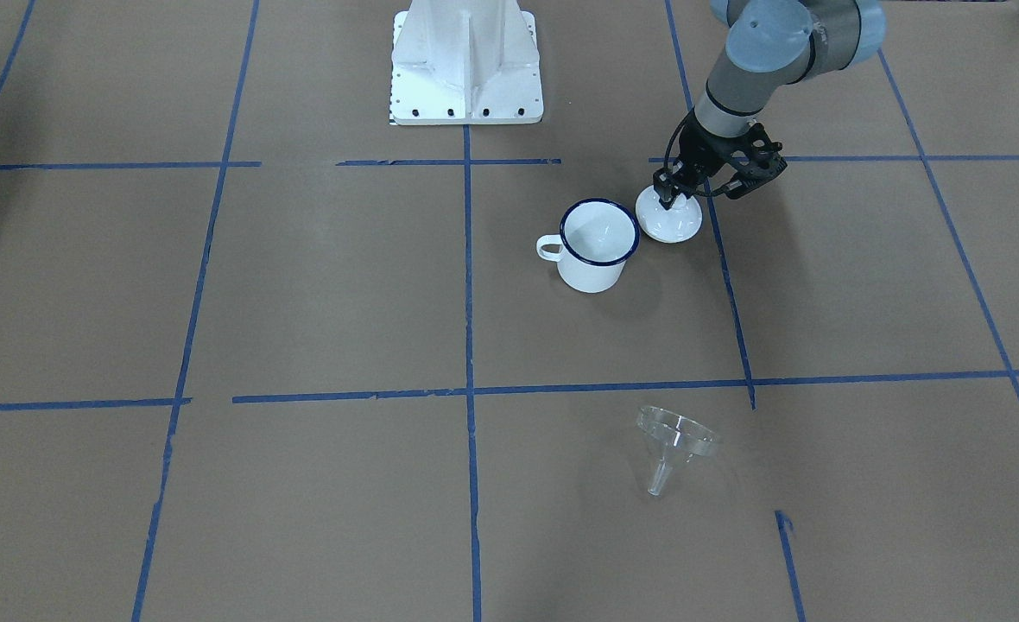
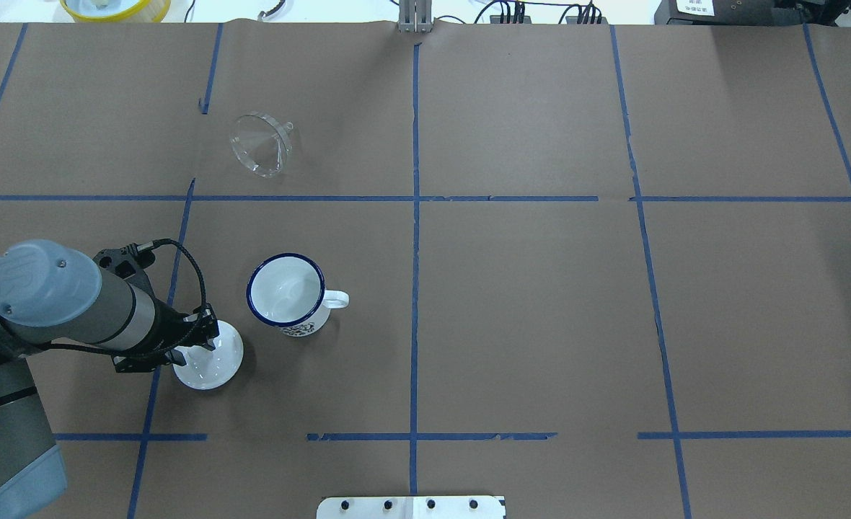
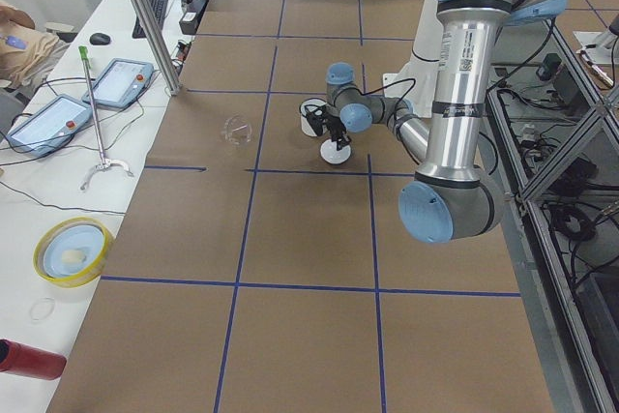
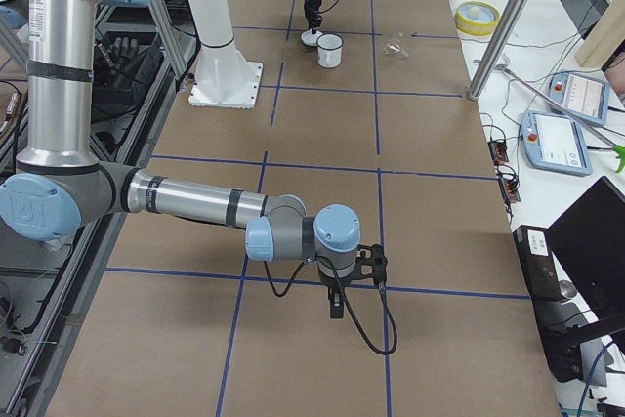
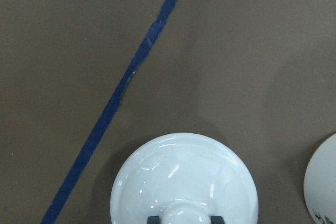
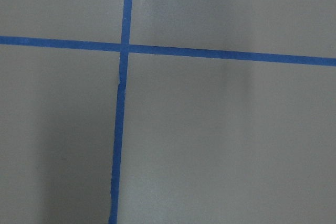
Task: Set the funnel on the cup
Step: 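Lower the lid onto the table and open the left gripper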
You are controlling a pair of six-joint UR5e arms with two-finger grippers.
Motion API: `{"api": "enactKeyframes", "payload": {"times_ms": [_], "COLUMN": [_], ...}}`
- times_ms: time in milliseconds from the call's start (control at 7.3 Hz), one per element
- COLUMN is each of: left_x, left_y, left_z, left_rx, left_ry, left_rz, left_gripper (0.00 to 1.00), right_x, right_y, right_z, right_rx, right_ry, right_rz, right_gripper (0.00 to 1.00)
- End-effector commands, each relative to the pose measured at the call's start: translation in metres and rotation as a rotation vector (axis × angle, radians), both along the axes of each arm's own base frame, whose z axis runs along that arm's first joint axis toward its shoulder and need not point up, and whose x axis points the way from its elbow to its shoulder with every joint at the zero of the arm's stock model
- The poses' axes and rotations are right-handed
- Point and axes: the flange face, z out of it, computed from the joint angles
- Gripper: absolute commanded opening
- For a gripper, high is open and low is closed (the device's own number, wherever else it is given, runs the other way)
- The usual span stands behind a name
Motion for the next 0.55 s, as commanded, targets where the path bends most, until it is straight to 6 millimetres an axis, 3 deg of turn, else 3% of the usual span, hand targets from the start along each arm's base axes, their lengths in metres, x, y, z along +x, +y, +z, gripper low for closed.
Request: {"api": "enactKeyframes", "payload": {"times_ms": [0,274,411], "left_x": [-0.001,-0.031,-0.054], "left_y": [0.000,-0.022,-0.050], "left_z": [0.005,-0.004,-0.013], "left_rx": [-0.005,0.009,0.033], "left_ry": [-0.015,-0.005,0.012], "left_rz": [-0.001,-0.058,-0.113], "left_gripper": [0.99,0.99,0.99], "right_x": [0.000,0.000,0.000], "right_y": [0.000,0.000,0.000], "right_z": [0.000,0.000,0.000], "right_rx": [0.000,0.000,0.000], "right_ry": [0.002,0.000,0.000], "right_rz": [0.000,0.000,0.000], "right_gripper": [1.00,1.00,1.00]}}
